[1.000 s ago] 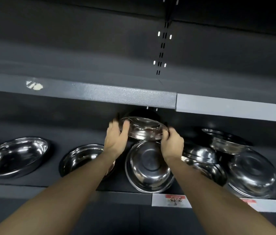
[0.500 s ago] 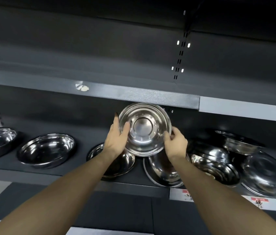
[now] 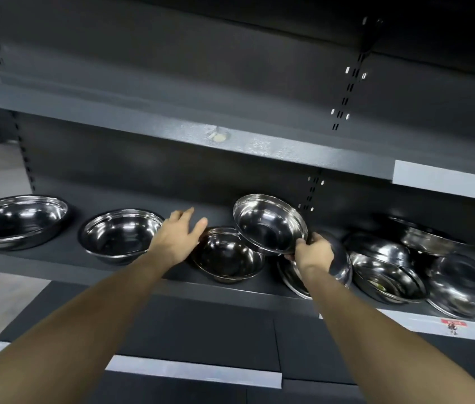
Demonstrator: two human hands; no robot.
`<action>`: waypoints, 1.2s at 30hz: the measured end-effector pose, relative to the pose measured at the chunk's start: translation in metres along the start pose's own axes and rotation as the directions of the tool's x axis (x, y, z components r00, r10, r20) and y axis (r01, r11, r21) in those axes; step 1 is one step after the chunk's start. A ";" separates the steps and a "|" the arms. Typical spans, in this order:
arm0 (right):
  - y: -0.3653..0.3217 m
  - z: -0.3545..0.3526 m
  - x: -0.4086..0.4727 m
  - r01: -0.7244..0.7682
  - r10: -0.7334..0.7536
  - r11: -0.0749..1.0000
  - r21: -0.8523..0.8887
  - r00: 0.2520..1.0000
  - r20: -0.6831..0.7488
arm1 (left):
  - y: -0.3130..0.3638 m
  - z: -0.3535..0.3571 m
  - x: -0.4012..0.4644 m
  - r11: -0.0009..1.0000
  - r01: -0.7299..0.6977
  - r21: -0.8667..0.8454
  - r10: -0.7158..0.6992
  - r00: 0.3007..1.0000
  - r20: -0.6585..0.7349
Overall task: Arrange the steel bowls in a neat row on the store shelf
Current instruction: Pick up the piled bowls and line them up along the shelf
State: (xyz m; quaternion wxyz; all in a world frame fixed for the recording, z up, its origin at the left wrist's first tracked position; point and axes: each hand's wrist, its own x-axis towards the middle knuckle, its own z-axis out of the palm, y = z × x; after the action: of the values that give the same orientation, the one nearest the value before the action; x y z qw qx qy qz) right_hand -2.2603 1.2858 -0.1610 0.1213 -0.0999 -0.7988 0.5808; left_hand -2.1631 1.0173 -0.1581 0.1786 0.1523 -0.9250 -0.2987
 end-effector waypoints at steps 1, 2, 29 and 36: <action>-0.001 0.002 -0.002 -0.009 0.009 1.000 -0.002 1.000 0.006 | -0.003 -0.003 0.000 1.000 0.002 0.008 -0.002 1.000 -0.005; -0.002 0.005 -0.004 -0.011 0.011 1.000 -0.013 1.000 0.014 | -0.005 -0.005 -0.001 1.000 0.000 0.022 0.000 1.000 -0.009; 0.009 0.061 -0.020 -0.022 0.097 0.977 -0.210 0.930 0.355 | -0.022 -0.020 0.002 0.993 0.038 0.114 -0.039 0.999 0.013; 0.004 0.053 -0.021 -0.056 0.141 0.972 -0.227 0.916 0.376 | -0.014 -0.016 0.000 0.993 0.016 0.120 -0.021 0.999 0.034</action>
State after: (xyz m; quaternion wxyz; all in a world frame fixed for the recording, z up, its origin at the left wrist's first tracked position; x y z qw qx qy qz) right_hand -2.2569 1.2328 -0.1818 -0.0809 -0.0352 -0.8580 0.5060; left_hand -2.1543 0.9988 -0.1542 0.1502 0.1661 -0.9429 -0.2468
